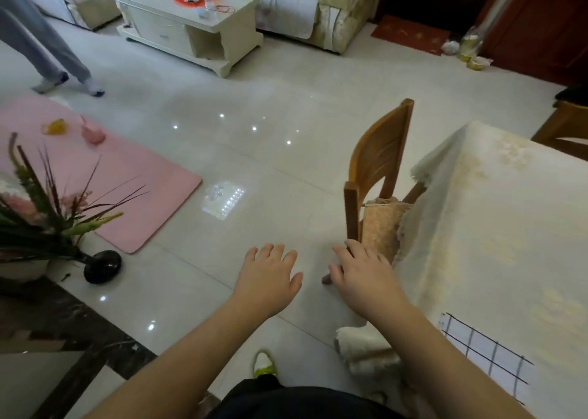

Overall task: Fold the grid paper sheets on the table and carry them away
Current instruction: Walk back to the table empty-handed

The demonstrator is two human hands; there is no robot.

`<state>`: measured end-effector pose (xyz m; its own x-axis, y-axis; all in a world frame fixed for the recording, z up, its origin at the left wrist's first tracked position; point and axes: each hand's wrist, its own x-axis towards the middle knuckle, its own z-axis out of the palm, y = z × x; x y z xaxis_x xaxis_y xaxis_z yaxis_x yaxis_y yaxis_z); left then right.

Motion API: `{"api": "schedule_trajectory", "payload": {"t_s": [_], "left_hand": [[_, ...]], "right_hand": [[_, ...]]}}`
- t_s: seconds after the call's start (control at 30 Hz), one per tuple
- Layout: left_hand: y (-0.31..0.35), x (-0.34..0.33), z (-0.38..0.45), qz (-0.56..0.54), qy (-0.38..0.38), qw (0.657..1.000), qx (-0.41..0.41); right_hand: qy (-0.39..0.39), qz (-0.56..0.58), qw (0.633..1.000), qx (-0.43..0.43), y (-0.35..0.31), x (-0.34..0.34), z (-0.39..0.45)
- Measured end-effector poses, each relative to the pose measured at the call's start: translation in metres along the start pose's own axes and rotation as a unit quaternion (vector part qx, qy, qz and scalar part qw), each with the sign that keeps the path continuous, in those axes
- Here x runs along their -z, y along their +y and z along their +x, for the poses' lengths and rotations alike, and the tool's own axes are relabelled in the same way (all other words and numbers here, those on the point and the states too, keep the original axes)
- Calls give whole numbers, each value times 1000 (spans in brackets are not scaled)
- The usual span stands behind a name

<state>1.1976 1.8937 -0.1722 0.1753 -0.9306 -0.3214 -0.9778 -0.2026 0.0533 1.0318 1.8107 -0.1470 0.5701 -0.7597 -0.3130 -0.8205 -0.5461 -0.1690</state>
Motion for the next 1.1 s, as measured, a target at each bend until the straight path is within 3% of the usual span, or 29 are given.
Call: {"api": "schedule_trajectory", "payload": {"t_s": [0.33, 0.53, 0.87, 1.1], "left_hand": [[-66, 30, 13, -35, 52, 998, 12], [-57, 54, 58, -61, 59, 996, -14], [-55, 104, 165, -20, 26, 996, -85], [-59, 135, 230, -7, 30, 998, -55]], "right_hand": [[2, -45, 999, 4, -47, 18, 27], [8, -61, 998, -17, -30, 32, 60], [16, 10, 998, -54, 11, 66, 154], [6, 6, 999, -50, 33, 97, 215]]}}
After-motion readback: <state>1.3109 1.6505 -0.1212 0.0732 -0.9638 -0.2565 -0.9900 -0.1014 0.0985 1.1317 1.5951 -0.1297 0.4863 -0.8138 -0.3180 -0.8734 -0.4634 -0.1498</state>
